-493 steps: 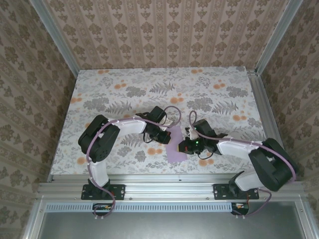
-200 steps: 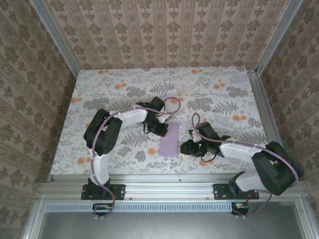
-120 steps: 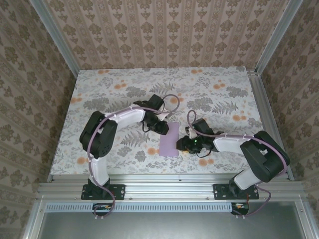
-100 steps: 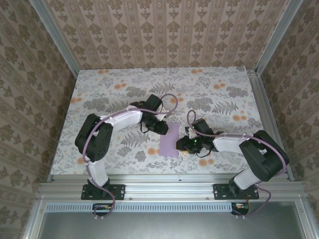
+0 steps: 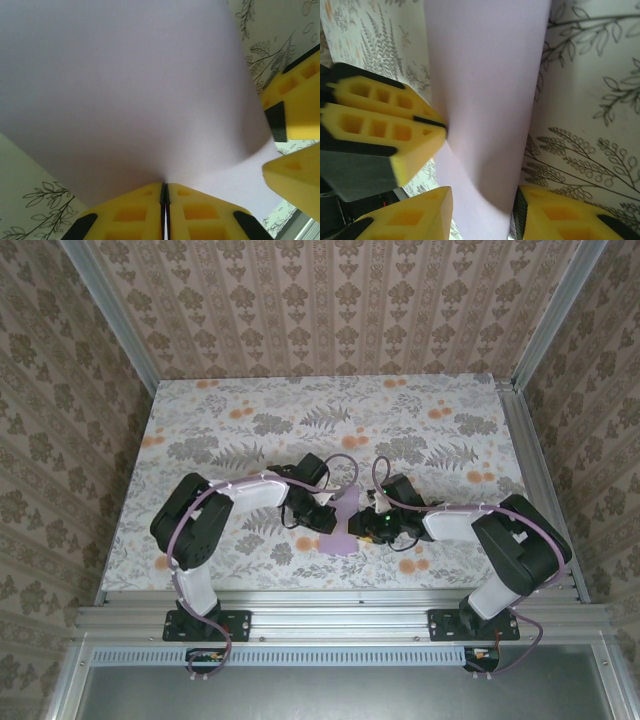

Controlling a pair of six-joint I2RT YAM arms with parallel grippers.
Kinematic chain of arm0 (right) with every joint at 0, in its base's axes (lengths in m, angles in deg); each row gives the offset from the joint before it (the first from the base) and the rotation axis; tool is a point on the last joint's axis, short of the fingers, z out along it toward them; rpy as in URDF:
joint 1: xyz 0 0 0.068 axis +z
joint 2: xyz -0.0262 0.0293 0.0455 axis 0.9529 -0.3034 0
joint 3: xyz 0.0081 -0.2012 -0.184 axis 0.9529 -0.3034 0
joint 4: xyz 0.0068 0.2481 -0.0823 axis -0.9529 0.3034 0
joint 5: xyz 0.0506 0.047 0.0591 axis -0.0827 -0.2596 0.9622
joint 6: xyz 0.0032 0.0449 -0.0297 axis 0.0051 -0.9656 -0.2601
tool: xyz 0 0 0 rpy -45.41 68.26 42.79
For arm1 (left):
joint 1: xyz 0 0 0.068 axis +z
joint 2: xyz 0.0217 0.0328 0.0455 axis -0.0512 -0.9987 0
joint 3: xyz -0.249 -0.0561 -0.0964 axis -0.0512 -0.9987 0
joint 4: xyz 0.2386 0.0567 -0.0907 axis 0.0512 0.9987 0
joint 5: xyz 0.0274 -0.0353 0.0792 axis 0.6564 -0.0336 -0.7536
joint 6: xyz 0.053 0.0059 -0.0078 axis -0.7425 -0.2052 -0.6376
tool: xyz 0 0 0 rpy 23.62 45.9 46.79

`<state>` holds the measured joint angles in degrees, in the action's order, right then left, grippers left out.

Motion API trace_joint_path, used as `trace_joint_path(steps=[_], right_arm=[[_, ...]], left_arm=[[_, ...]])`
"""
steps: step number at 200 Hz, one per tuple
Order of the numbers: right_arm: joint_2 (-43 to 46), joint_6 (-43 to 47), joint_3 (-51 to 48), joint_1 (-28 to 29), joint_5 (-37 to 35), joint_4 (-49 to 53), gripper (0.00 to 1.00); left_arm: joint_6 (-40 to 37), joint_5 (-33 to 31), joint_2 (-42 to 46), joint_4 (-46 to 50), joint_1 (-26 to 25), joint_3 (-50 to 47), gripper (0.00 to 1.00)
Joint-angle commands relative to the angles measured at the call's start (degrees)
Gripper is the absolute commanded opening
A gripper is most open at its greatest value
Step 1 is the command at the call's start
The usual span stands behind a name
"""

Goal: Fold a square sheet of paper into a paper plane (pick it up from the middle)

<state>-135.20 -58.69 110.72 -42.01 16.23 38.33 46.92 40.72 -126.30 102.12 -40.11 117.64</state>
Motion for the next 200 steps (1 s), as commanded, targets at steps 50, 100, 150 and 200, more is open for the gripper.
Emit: trace_joint_path(steps=[50,100,150,200], right_arm=[[-4.54,-3.63,3.34,-0.48,2.47,-5.99,0.38],[-7.35,-3.53,5.39,-0.47,3.09,-6.33,0.24],[-4.86,-2.97,5.3,-0.8,3.92,-5.24,0.04],[1.47,-4.2,6.75,-1.05,5.6,-3.62,0.0]], left_arm=[[-1.06,-0.93,-1.64,-0.48,0.07,-2.65,0.09],[-1.0,0.1,-0.06,-0.59,0.29,-2.17,0.09],[0.53,0.84,5.91,-0.22,2.3,-0.41,0.2],[5.39,2.42,15.11,-1.32,7.05,-1.04,0.39]])
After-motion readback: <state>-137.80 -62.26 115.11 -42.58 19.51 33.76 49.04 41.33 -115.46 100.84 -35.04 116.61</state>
